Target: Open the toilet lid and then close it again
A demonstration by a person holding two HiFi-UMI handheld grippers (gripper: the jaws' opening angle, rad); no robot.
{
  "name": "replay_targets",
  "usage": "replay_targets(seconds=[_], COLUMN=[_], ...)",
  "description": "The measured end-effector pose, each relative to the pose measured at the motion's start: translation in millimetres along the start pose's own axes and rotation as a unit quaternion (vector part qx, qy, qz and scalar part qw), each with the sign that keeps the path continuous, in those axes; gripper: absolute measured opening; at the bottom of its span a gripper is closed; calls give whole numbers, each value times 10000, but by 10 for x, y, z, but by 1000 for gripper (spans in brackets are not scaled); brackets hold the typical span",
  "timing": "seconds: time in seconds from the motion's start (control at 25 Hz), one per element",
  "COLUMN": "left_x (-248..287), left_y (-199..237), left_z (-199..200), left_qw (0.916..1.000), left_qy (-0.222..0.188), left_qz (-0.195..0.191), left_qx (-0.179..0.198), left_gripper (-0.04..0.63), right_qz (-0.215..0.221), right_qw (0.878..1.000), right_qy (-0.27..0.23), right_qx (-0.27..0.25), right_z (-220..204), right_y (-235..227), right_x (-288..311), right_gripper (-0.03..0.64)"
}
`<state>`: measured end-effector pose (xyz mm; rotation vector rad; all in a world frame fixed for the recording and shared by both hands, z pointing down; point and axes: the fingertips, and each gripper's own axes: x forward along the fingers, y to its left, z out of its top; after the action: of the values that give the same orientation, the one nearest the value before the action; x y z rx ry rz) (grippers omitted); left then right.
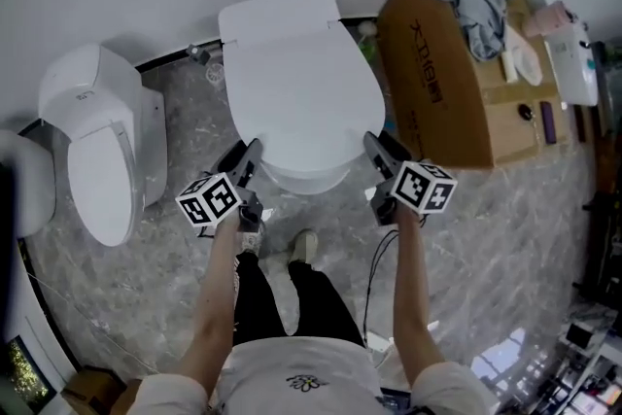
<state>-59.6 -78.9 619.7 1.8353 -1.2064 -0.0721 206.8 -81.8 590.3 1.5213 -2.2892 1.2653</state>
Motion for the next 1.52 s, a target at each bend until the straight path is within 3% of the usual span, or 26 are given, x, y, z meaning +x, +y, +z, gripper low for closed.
replay_targets(seconds=[0.48,0.76,1.04,1.32,1.52], left_x=[148,315,574,870,1085], left_y=[-379,-549,-594,-546,-465], left_z=[1079,1784,2404,2981,3301], left_qw=[9941,9851,9773,9684,9703], left_qy=[-231,-383,-549,-1059,-1242], left_qz=[-503,-752,-753,-847,-754], left_qx=[-929,-1499,-1900,-2094,-1934], left_gripper=[231,239,241,235,215], right_qz=[419,345,292,416,593], right_qw=[9971,9959,9932,9896,9888], right_qy=[-281,-448,-746,-986,-1000], right_qx=[567,713,844,960,934], right_z=[1167,1958,2645,3238,3548], right_y=[606,892,1063,1179,1218], right_x=[178,465,854,1302,1632], right_gripper=[201,202,206,207,207])
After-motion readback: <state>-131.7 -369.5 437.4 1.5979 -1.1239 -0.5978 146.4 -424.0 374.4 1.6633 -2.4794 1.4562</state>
